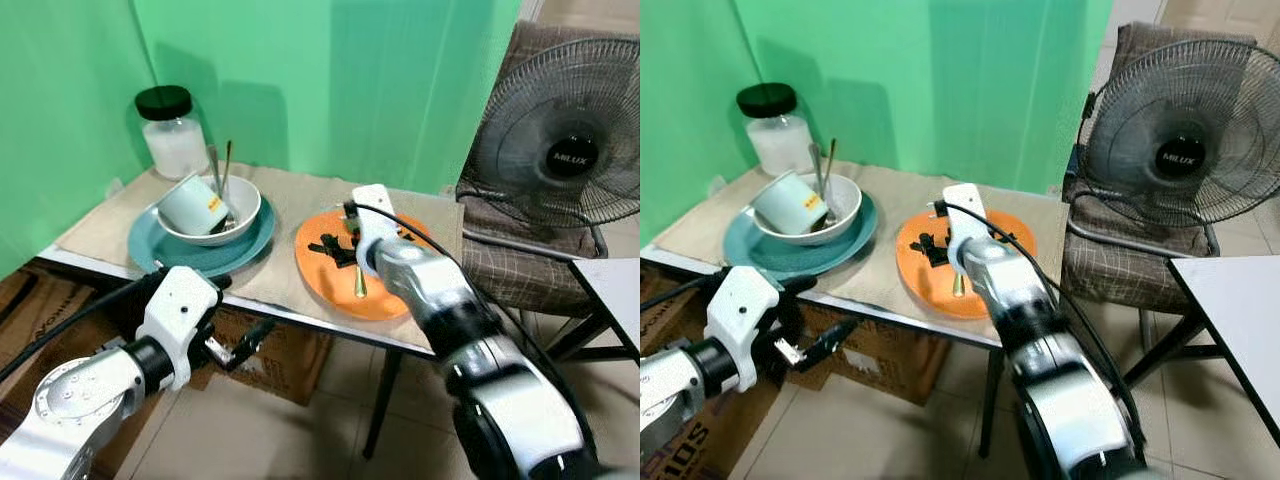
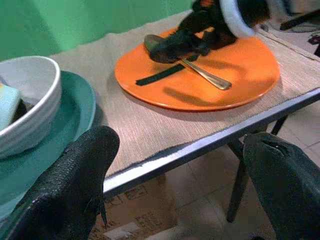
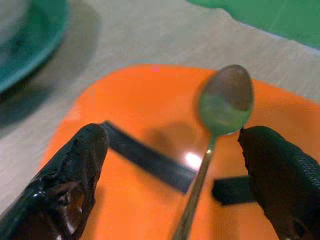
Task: Setting the table
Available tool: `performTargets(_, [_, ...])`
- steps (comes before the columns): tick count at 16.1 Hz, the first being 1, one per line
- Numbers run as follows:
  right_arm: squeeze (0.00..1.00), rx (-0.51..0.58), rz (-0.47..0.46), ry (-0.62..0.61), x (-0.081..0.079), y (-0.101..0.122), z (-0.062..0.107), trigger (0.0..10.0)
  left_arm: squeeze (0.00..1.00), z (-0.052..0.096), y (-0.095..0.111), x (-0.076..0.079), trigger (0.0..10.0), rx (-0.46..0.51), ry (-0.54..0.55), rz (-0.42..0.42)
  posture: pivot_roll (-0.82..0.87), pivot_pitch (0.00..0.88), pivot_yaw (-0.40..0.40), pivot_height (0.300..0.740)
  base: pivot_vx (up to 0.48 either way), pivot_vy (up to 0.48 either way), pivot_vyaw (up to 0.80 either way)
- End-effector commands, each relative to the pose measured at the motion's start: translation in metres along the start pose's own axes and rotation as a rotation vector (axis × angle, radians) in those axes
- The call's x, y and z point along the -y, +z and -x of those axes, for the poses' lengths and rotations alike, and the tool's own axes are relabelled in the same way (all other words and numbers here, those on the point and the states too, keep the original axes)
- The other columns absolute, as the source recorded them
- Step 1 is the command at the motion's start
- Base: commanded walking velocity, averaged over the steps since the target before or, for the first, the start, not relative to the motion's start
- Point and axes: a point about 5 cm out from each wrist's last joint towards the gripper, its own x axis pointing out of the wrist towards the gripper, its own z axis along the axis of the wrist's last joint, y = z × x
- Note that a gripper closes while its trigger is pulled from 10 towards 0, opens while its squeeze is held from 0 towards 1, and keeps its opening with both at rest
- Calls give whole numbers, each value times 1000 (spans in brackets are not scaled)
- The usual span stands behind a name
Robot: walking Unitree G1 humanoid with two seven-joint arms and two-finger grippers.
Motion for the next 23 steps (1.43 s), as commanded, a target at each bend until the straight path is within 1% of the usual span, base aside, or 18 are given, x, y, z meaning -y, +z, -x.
performTargets(1, [0, -6, 9, -34, 0, 2, -3, 10000, 0, 4, 3, -1, 10000, 4, -5, -15, 16, 0, 17, 740, 0, 0, 0])
performTargets(3, [0, -64, 15, -32, -5, -3, -6, 10000, 0, 5, 1, 1, 10000, -4, -16, -15, 18, 0, 16, 740, 0, 0, 0])
performTargets(4, [0, -104, 7, -44, -6, -7, -7, 9490, 0, 6, 2, 2, 10000, -5, -21, -14, 20, 0, 14, 740, 0, 0, 0])
performTargets(5, [0, -121, -9, -46, -6, -8, -8, 7608, 0, 6, 2, 2, 10000, -4, -23, -14, 20, 0, 14, 740, 0, 0, 0])
performTargets(6, [0, -137, -24, -52, -6, -10, -8, 2863, 0, 6, 2, 2, 10000, -4, -25, -14, 20, 0, 12, 740, 0, 0, 0])
performTargets(7, [0, -146, -44, -53, -5, -11, -9, 2745, 0, 6, 2, 2, 10000, -4, -25, -13, 19, 0, 13, 740, 0, 0, 0])
performTargets(8, [0, -159, -89, -48, -3, -15, -9, 78, 0, 6, 2, 2, 10000, -5, -25, -13, 18, 0, 13, 740, 0, 0, 0])
performTargets(11, [0, -189, -123, -51, -1, -23, -9, 0, 0, 5, 2, 3, 10000, -4, -29, -13, 17, 0, 14, 740, 0, 0, 0])
performTargets(23, [0, -203, -131, -51, -3, -29, -11, 0, 0, 4, 1, 4, 10000, -17, -46, -18, 20, 0, 19, 740, 0, 0, 0])
